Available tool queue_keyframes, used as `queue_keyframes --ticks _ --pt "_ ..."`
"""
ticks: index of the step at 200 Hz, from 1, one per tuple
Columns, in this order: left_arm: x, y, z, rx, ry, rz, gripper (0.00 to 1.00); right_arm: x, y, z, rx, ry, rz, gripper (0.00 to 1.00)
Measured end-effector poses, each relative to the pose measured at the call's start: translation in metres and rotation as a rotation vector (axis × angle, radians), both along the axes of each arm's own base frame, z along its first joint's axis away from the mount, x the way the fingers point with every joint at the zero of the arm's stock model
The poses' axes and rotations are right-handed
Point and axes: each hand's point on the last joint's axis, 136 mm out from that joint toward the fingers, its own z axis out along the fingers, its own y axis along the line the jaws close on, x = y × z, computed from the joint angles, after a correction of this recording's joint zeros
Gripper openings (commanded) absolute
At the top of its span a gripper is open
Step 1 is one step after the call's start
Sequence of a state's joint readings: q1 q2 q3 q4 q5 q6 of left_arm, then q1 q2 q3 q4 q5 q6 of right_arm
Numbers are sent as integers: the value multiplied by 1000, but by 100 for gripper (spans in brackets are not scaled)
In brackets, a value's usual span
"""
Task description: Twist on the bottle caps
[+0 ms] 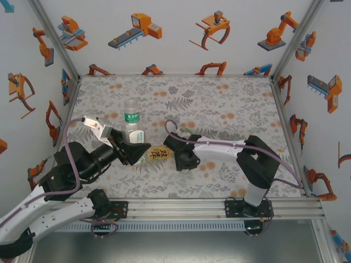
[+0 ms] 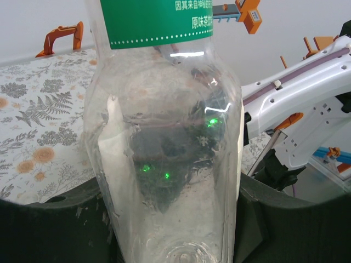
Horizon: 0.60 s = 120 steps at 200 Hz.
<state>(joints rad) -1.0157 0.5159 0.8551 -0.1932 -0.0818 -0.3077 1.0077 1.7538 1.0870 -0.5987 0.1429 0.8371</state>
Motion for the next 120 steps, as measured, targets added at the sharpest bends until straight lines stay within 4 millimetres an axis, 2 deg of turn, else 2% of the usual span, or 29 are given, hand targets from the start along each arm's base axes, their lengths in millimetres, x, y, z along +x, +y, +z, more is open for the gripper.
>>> queue_keyframes --ticks 42,63,120 --pt "0 0 0 0 0 -2 0 0 0 1 0 -1 0 32" --pt "1 -2 -1 4 2 -5 0 -1 -2 7 6 -4 0 30" --pt "7 -21 -13 47 28 -30 0 -2 -1 64 140 -77 4 26"
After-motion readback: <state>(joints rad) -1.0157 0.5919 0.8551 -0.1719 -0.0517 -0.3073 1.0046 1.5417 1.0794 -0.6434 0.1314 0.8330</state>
